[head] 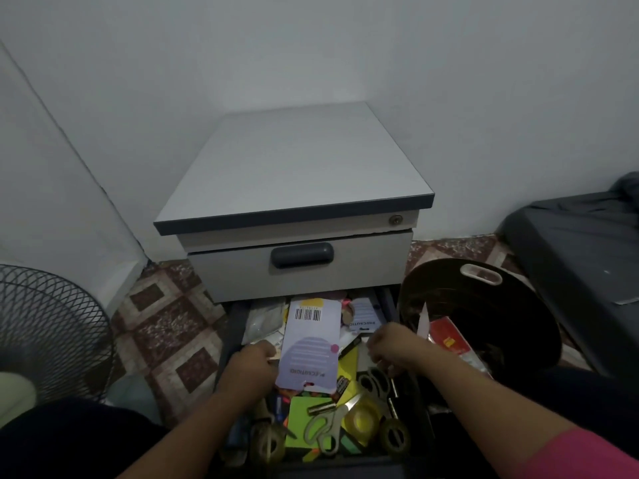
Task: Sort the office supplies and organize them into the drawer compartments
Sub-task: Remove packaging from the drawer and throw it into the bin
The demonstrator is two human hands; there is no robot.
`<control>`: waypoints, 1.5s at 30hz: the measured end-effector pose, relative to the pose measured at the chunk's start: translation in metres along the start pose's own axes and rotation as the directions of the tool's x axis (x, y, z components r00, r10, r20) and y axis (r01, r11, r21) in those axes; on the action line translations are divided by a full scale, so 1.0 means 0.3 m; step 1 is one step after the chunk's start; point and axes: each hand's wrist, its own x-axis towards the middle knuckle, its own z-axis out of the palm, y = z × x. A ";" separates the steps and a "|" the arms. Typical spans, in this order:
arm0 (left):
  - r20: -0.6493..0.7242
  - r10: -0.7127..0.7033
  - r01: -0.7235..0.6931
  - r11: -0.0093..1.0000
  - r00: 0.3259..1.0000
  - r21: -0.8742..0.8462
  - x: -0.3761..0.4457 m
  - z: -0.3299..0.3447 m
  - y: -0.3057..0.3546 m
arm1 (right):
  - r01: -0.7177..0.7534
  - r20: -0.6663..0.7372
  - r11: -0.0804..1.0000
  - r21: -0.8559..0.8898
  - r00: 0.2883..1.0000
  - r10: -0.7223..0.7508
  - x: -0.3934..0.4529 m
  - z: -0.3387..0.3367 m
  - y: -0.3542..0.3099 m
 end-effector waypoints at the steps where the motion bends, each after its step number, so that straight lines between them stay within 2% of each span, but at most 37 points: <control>1: -0.010 0.013 -0.011 0.988 1.000 0.152 0.000 -0.002 -0.025 | 0.015 0.006 1.000 -0.013 1.000 -0.015 0.007 0.031 0.002; 4: -0.002 0.027 -0.023 0.880 1.000 0.474 0.002 0.004 -0.069 | 0.030 0.005 0.998 -0.047 1.000 -0.030 0.021 0.118 0.000; 8: 0.042 0.086 -0.091 0.729 0.995 0.678 -0.011 0.034 -0.066 | 0.034 -0.016 0.999 -0.028 0.999 -0.034 0.031 0.182 -0.011; 15: 0.219 -0.017 -0.168 0.587 0.976 0.792 -0.026 0.085 -0.054 | -0.050 0.100 0.965 0.257 0.995 0.025 0.082 0.204 0.013; 18: 0.240 -0.014 -0.183 0.603 0.971 0.777 -0.016 0.074 -0.041 | -0.076 0.171 0.903 0.424 0.985 0.003 0.087 0.213 0.009; 23: 0.156 0.151 -0.214 0.778 0.976 0.591 0.004 0.012 0.038 | -0.055 0.189 0.820 0.570 0.980 -0.065 0.090 0.208 -0.004; 26: 0.081 0.216 -0.230 0.940 0.973 0.254 0.040 -0.003 0.077 | -0.052 0.167 0.809 0.585 0.984 -0.057 0.101 0.208 -0.010; 29: 0.057 0.167 -0.165 0.986 0.984 -0.035 0.058 0.026 0.066 | -0.064 0.109 0.780 0.623 0.994 -0.005 0.126 0.212 -0.012; 31: 0.039 0.117 -0.112 0.986 0.992 -0.123 0.061 0.062 0.032 | -0.083 0.026 0.738 0.669 0.996 0.088 0.149 0.209 -0.008; 34: 0.019 -0.001 0.006 0.969 1.000 -0.248 0.064 0.110 -0.012 | -0.074 -0.054 0.598 0.798 0.980 0.193 0.172 0.183 0.000; 36: 0.009 -0.053 0.053 0.955 0.999 -0.292 0.057 0.123 -0.012 | -0.044 -0.103 0.541 0.840 0.966 0.238 0.176 0.155 0.002; 41: 0.000 -0.182 0.164 0.888 0.983 -0.430 0.063 0.145 -0.002 | 0.001 -0.150 0.512 0.859 0.957 0.250 0.210 0.136 0.008; 45: 0.064 -0.320 0.292 0.744 0.945 -0.601 0.073 0.146 0.002 | 0.010 -0.135 0.470 0.883 0.963 0.233 0.221 0.138 -0.002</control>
